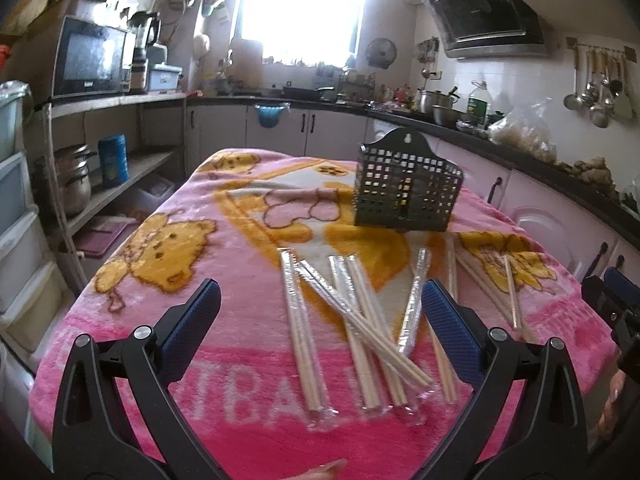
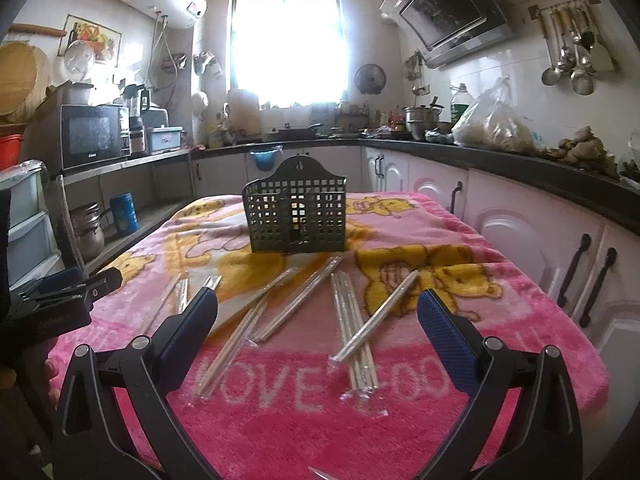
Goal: Organize utensils
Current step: 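Lower the left tool onto a wrapped chopstick and close it while the right tool grasps another chopstick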
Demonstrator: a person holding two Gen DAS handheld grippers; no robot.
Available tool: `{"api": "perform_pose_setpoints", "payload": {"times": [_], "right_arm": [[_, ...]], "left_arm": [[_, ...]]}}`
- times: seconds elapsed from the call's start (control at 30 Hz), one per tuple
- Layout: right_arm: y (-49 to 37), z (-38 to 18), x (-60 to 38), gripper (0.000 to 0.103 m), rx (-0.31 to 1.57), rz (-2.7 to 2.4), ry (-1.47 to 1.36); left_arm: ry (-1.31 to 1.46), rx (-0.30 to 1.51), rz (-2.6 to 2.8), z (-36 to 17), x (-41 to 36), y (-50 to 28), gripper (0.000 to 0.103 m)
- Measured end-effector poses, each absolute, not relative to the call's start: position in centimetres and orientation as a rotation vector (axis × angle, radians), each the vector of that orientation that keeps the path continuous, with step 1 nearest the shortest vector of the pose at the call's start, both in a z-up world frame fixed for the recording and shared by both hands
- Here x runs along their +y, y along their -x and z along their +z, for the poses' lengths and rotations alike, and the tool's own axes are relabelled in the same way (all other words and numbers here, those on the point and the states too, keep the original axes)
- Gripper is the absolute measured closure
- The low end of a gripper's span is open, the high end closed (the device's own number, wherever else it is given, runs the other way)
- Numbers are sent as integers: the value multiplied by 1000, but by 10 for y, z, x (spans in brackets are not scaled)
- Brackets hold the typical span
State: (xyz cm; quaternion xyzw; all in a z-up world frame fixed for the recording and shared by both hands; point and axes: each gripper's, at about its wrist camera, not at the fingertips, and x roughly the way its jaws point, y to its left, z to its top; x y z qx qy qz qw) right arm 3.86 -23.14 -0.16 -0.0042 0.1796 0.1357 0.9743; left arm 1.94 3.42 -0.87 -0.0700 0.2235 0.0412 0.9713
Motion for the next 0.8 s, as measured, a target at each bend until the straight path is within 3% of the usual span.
{"api": "perform_pose_setpoints", "payload": {"times": [0.8], "right_arm": [[-129, -8, -192, 6, 571, 348, 72]], "left_arm": [[127, 730, 25, -34, 73, -95, 14]]}}
